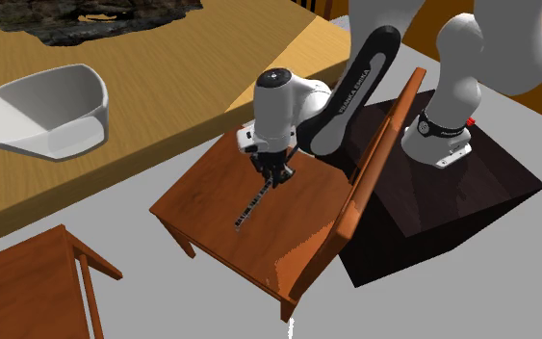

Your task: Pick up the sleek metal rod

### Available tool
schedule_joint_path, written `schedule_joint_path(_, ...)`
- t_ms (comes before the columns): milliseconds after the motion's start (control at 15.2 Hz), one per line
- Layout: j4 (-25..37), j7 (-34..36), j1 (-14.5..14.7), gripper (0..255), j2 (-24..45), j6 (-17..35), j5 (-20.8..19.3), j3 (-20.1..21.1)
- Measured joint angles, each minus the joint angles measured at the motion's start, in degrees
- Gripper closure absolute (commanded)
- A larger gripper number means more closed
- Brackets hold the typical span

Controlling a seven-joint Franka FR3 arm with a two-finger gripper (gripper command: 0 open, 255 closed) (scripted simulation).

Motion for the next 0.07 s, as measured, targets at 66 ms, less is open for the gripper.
schedule_joint_path(66,-0.1,0.1,0.07,255,-0.41,-0.29,-0.14,-0.12)
